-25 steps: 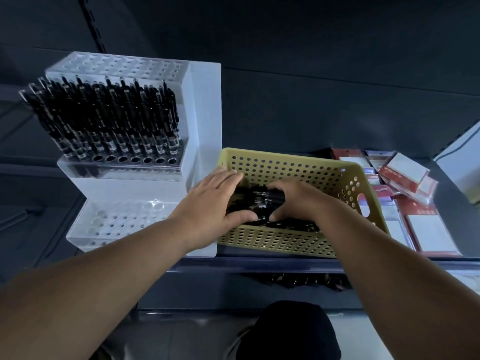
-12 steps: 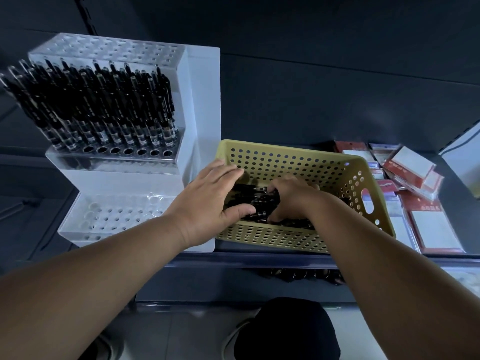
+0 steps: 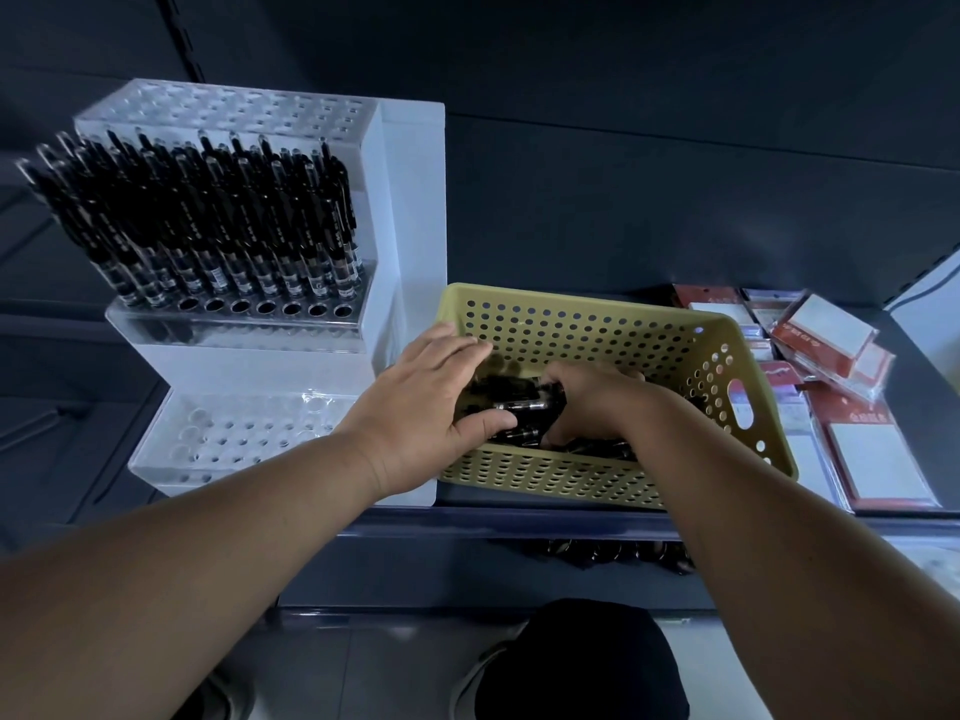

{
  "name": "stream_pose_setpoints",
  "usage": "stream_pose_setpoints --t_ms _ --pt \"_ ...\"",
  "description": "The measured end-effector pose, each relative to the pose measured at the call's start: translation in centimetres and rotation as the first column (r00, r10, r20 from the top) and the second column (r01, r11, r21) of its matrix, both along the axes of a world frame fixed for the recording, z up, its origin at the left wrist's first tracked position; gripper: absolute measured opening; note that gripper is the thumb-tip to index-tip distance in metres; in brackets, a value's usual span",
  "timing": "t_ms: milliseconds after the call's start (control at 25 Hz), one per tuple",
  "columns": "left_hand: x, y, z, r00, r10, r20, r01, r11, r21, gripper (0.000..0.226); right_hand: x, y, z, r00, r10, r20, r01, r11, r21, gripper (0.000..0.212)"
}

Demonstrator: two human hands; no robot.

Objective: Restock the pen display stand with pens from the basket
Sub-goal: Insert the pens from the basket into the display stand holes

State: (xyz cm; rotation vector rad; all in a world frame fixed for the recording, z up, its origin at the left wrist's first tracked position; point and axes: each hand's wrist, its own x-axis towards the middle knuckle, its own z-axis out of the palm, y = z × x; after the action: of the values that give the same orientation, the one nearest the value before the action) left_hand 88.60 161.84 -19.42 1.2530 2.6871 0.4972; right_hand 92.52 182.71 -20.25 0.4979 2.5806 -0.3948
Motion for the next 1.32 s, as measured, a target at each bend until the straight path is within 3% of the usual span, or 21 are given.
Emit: stream_pose_setpoints --t_ms 160,360,520,640,720,760,840,920,1000,1160,1320 --pt "-0.2 -0.1 -0.3 1.000 0.001 -0.014 0.000 1.000 0.002 0.096 0.0 0.3 -0.3 1.000 0.002 0.011 -0.002 0.999 -0.049 0.035" --pt "0.0 0.1 0.1 1.000 0.012 -0.001 -0.012 1.000 -0.013 0.093 0.8 1.5 0.9 0.967 -0.203 -0.155 0.130 0.912 -0.388 0.029" --pt "0.3 0.1 0.7 1.000 0.027 0.013 -0.026 0.998 -0.051 0.095 0.9 0.9 1.8 0.870 -0.286 -0.402 0.126 0.917 -0.380 0.006" --pt "0.3 0.1 1.1 1.000 0.007 0.007 -0.006 0.991 -0.130 0.095 0.6 0.4 2.4 0.748 -0.400 -0.529 0.192 0.894 -0.405 0.010" --pt "0.0 0.2 1.2 1.000 -0.007 -0.017 0.004 0.985 -0.174 0.093 0.5 0.4 3.4 0.608 -0.603 -0.517 0.243 0.761 -0.601 0.009" --pt "0.0 0.2 1.4 1.000 -0.011 -0.021 0.007 0.982 -0.189 0.090 0.4 0.3 4.2 0.518 -0.721 -0.461 0.247 0.642 -0.726 0.008" --pt "0.0 0.2 1.8 1.000 -0.018 -0.022 0.012 0.975 -0.223 0.085 0.4 0.2 5.9 0.351 -0.890 -0.291 0.161 0.363 -0.918 0.006" --pt "0.4 0.3 2.6 0.999 -0.021 -0.026 0.015 0.978 -0.210 0.081 0.9 -0.3 7.4 0.287 -0.944 -0.165 0.007 0.175 -0.985 0.005" --pt "1.2 0.1 4.1 1.000 0.003 -0.002 -0.003 0.998 -0.070 0.078 2.1 -1.4 9.0 0.294 -0.946 -0.137 -0.093 0.114 -0.989 0.007" --pt "3.4 -1.7 7.4 0.979 0.075 0.192 -0.133 0.940 0.314 0.069 4.7 -5.1 10.9 0.436 -0.894 -0.103 -0.154 0.038 -0.987 0.016" --pt "5.6 -5.2 9.1 0.949 0.073 0.307 -0.213 0.865 0.454 0.047 6.1 -11.2 10.2 0.584 -0.807 -0.087 -0.166 -0.014 -0.986 0.026"
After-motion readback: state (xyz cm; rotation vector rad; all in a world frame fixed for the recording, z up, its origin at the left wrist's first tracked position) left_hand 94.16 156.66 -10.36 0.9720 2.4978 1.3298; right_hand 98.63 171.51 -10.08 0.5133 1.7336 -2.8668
